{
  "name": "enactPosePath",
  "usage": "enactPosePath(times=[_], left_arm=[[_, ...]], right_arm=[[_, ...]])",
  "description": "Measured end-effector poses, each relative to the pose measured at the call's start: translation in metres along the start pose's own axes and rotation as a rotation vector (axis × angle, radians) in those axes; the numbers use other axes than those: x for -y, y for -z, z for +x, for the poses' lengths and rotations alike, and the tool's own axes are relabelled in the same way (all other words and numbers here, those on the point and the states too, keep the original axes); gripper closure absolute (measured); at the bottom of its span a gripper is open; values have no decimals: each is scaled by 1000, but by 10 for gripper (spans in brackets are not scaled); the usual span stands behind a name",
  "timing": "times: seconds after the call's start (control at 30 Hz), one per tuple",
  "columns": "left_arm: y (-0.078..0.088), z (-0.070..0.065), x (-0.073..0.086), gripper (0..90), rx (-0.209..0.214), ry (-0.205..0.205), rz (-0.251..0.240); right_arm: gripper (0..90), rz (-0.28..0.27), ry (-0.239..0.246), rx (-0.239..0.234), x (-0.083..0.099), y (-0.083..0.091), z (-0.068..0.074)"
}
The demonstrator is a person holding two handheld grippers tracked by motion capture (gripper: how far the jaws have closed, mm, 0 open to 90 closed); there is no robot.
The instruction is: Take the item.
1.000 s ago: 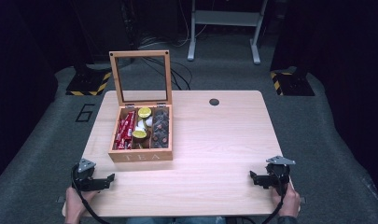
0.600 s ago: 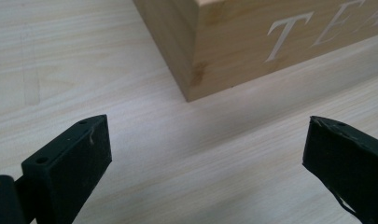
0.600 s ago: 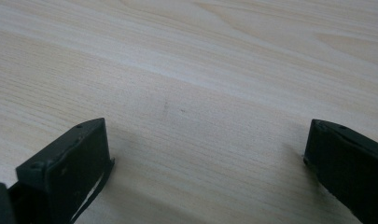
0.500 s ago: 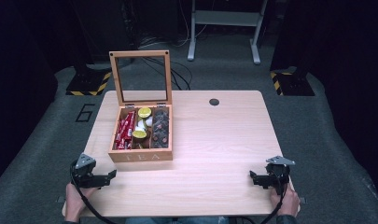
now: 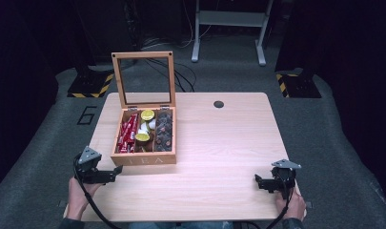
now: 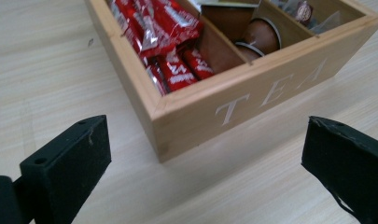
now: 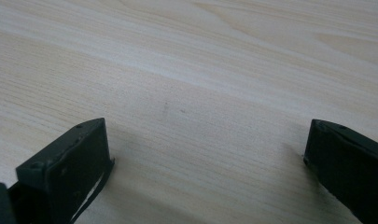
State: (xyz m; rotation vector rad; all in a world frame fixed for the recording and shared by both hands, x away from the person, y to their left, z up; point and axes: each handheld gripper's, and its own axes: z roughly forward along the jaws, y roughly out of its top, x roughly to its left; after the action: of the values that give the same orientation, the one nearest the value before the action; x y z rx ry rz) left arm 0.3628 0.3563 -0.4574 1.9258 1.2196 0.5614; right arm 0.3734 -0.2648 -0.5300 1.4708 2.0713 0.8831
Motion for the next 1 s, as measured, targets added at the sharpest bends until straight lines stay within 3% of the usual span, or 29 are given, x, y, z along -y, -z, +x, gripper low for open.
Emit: enactPosePath(times=[0.3, 0.57, 1.0], left_arm=[[-14, -1, -27, 11, 28, -20, -14], [-33, -10, -56, 16, 56, -73, -15], [-71, -14, -77, 113, 83, -94, 32]], right_arm=[[0, 0, 0, 0, 0, 0, 0], [0, 0, 0, 1, 0, 0, 0], [0, 0, 0, 1, 0, 0, 0]])
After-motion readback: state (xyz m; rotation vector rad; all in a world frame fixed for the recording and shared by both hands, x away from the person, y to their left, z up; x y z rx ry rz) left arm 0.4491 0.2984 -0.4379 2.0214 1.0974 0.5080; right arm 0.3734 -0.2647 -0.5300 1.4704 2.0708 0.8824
